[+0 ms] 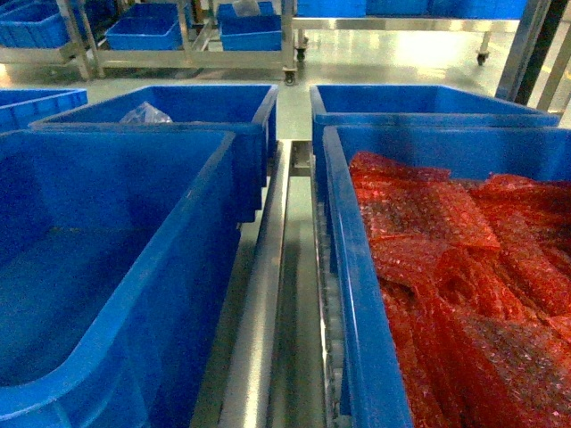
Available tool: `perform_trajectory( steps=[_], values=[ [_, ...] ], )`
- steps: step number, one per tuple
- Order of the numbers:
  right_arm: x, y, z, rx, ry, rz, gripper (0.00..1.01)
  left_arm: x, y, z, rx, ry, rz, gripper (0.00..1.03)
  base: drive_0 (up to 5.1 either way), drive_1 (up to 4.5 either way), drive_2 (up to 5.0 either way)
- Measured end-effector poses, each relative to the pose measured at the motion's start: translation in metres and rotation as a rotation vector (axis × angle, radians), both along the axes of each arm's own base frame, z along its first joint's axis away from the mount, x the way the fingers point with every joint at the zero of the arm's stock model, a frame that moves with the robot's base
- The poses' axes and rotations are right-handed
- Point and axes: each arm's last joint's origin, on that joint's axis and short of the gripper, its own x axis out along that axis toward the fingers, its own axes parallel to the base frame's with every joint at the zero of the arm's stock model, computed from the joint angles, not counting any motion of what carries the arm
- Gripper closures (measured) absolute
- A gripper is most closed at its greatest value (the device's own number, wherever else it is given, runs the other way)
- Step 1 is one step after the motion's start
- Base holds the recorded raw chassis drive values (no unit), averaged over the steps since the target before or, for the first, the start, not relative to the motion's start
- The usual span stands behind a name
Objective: Pick blue part to blue bin on bottom shelf
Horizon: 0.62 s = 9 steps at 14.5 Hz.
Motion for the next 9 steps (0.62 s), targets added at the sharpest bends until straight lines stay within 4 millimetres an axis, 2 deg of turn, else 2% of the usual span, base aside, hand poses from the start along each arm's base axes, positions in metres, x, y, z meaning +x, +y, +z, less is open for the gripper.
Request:
perform_trajectory(
  steps=[1, 2, 3, 5, 6, 7, 8, 9],
  values=[
    [0.000, 0.000, 0.000, 0.000, 0.000, 0.000, 0.03, 0.016, -0.003, -0.006, -0.053, 0.069, -0.056, 0.60, 0.0, 0.00, 0.0],
    [0.000, 0.000, 0.000, 0.000, 0.000, 0.000, 0.03, 0.031, -0.003, -0.017, -0.083, 0.150, -0.064, 0.51, 0.0, 0.00, 0.0],
    [0.000, 0.000, 0.000, 0.000, 0.000, 0.000, 0.03, 0.036, -0.002, -0.026, -0.096, 0.197, -0.054, 0.40, 0.0, 0.00, 0.0],
    [0.000, 0.000, 0.000, 0.000, 0.000, 0.000, 0.03, 0.034, -0.002, -0.021, -0.106, 0.168, -0.051, 0.15, 0.0, 0.00, 0.0],
    [0.000, 0.000, 0.000, 0.000, 0.000, 0.000, 0.03, 0.036, -0.001, -0.020, -0.092, 0.030, -0.042, 0.14, 0.0, 0.00, 0.0],
    [0.000, 0.000, 0.000, 0.000, 0.000, 0.000, 0.03, 0.027, 0.002, -0.029, -0.048, -0.104, -0.044, 0.27, 0.0, 0.00, 0.0],
    [0.000, 0.000, 0.000, 0.000, 0.000, 0.000, 0.03, 0.014, 0.005, -0.043, -0.018, -0.153, -0.042, 0.37, 0.0, 0.00, 0.0],
    [0.000, 0.000, 0.000, 0.000, 0.000, 0.000, 0.03, 0.004, 0.008, -0.048, -0.009, -0.196, -0.039, 0.48, 0.0, 0.00, 0.0]
  ],
)
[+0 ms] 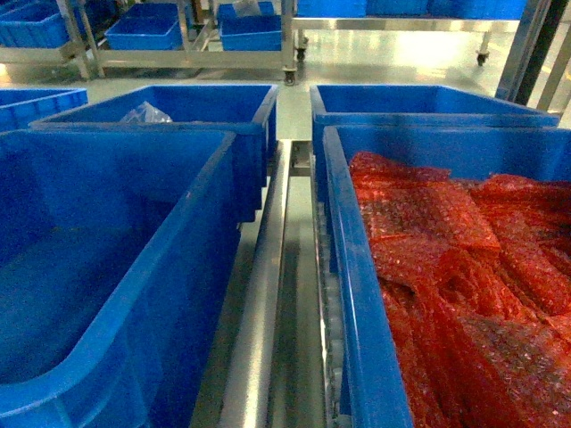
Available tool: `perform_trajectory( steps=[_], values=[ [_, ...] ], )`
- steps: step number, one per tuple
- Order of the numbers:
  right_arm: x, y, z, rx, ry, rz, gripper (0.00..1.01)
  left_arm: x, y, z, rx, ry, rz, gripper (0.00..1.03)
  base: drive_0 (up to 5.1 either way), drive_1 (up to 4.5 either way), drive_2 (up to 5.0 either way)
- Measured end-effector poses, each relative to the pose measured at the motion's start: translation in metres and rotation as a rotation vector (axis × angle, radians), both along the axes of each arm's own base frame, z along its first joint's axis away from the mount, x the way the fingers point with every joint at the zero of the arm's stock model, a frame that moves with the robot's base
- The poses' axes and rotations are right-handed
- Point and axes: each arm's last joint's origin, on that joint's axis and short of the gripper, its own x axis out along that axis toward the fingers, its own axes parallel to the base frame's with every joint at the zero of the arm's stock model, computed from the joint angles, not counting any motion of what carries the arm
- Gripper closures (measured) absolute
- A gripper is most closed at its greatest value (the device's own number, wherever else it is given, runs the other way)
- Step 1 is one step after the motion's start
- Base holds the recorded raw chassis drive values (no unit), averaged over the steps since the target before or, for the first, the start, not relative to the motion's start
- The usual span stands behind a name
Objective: Pick blue part to blue bin on bottom shelf
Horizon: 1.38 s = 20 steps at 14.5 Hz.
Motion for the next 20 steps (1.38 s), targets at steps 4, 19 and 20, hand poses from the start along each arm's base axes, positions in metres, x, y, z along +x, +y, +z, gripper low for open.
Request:
perform_trajectory(
  steps=[4, 19, 20],
  values=[
    [0.000, 0.000, 0.000, 0.000, 0.000, 0.000, 0.03, -0.037, 0.018, -0.021, 0.015, -0.019, 0.014, 1.01, 0.0, 0.00, 0.0],
    [0.000, 0.000, 0.000, 0.000, 0.000, 0.000, 0.03, -0.086, 0.017, -0.045, 0.015, -0.041, -0.002, 1.01, 0.0, 0.00, 0.0],
    [0.000, 0.000, 0.000, 0.000, 0.001, 0.000, 0.03, -0.093, 0.017, -0.044, 0.015, -0.043, -0.002, 1.01, 0.0, 0.00, 0.0]
  ],
)
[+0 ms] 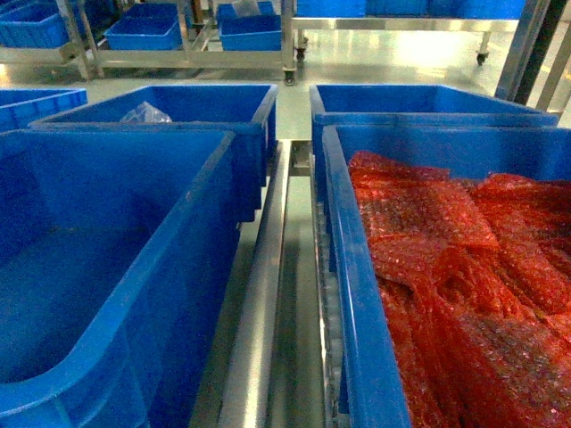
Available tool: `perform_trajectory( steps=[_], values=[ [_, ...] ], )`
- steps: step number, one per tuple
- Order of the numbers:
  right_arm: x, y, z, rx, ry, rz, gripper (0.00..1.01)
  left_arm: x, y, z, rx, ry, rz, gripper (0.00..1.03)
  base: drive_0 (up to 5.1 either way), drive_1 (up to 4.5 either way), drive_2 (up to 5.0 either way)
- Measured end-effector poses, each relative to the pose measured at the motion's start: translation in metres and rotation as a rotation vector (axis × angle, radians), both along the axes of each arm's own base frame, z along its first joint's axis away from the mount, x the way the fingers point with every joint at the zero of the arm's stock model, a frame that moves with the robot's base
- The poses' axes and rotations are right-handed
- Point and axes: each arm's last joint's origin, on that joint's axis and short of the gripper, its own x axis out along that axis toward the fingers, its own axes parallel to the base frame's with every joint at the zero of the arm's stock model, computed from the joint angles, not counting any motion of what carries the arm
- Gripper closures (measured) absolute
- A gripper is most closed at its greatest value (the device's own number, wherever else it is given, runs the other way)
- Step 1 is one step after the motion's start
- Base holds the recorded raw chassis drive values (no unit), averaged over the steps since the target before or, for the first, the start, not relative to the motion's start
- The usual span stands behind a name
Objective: Pick blue part to blue bin on bottom shelf
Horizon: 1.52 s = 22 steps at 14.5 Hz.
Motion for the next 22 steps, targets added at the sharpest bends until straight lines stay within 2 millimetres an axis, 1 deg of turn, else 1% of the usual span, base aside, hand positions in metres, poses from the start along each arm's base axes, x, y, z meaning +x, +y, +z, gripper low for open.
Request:
perform_trajectory(
  steps=[9, 10, 11, 12, 13, 15, 16, 17, 18, 19, 22],
  values=[
    [0.000, 0.000, 0.000, 0.000, 0.000, 0.000, 0.03, -0.012, 0.000, 0.000, 0.000, -0.005, 0.000, 1.01, 0.0, 0.00, 0.0],
    [0.000, 0.000, 0.000, 0.000, 0.000, 0.000, 0.03, -0.017, 0.000, -0.004, 0.000, 0.035, 0.000, 1.01, 0.0, 0.00, 0.0],
    [0.000, 0.000, 0.000, 0.000, 0.000, 0.000, 0.03, -0.022, 0.000, -0.005, 0.000, 0.029, 0.002, 1.01, 0.0, 0.00, 0.0],
    [0.000, 0.000, 0.000, 0.000, 0.000, 0.000, 0.03, -0.023, 0.000, 0.000, 0.001, -0.013, 0.003, 1.01, 0.0, 0.00, 0.0],
    [0.000, 0.000, 0.000, 0.000, 0.002, -0.002, 0.03, -0.022, 0.000, -0.004, 0.003, 0.017, -0.003, 1.01, 0.0, 0.00, 0.0],
    [0.000, 0.000, 0.000, 0.000, 0.000, 0.000, 0.03, -0.022, 0.000, -0.003, 0.003, 0.007, 0.000, 1.01, 0.0, 0.00, 0.0],
    [0.000, 0.000, 0.000, 0.000, -0.001, 0.000, 0.03, -0.022, 0.000, -0.004, 0.003, 0.011, 0.000, 0.94, 0.0, 0.00, 0.0],
    [0.000, 0.000, 0.000, 0.000, 0.000, 0.000, 0.03, -0.022, 0.000, -0.004, 0.003, 0.010, 0.000, 0.66, 0.0, 0.00, 0.0],
    [0.000, 0.000, 0.000, 0.000, 0.000, 0.000, 0.03, -0.022, 0.000, -0.004, 0.003, 0.010, 0.000, 0.26, 0.0, 0.00, 0.0],
    [0.000, 0.000, 0.000, 0.000, -0.001, 0.000, 0.03, -0.022, 0.000, -0.004, 0.003, 0.010, 0.000, 0.06, 0.0, 0.00, 0.0],
    [0.000, 0.000, 0.000, 0.000, 0.000, 0.000, 0.03, -0.022, 0.000, -0.004, 0.003, 0.010, 0.000, 0.05, 0.0, 0.00, 0.0]
  ],
)
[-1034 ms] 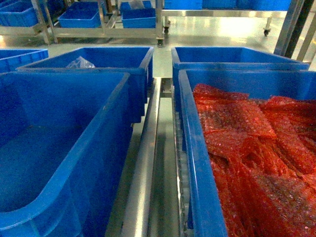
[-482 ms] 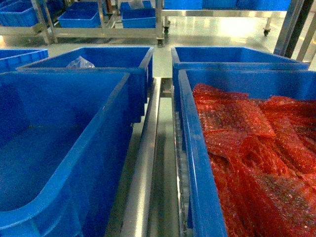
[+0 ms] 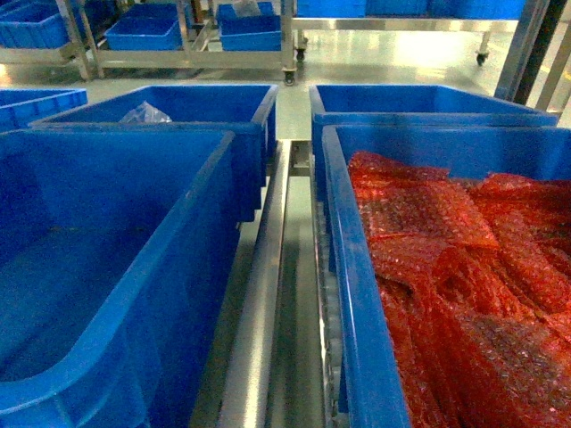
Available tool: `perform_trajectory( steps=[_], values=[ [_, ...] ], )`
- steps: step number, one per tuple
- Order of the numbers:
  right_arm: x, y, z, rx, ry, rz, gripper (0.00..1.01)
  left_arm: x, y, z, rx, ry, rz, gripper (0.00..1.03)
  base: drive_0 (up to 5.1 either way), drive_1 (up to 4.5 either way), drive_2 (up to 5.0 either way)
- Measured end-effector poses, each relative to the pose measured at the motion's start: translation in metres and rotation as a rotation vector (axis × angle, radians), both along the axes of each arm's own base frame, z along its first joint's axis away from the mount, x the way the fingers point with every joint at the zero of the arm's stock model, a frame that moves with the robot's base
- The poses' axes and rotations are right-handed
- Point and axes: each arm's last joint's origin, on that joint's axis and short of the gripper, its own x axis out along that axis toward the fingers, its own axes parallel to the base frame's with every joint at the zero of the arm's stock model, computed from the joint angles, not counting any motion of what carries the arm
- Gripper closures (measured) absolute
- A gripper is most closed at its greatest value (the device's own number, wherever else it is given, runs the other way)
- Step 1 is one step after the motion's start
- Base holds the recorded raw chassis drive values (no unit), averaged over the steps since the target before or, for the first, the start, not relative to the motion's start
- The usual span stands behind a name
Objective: Pick blue part to blue bin on bottom shelf
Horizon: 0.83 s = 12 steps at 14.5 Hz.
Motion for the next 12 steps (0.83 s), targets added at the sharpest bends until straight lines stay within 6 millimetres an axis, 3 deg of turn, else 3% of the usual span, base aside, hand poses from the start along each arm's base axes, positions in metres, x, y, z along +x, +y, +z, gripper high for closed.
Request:
perform_trajectory(
  steps=[12],
  values=[
    [0.0000, 0.0000, 0.0000, 0.000, 0.000, 0.000, 0.03, 0.0000, 0.0000, 0.0000, 0.000, 0.000, 0.000, 0.05, 0.0, 0.00, 0.0]
  ],
)
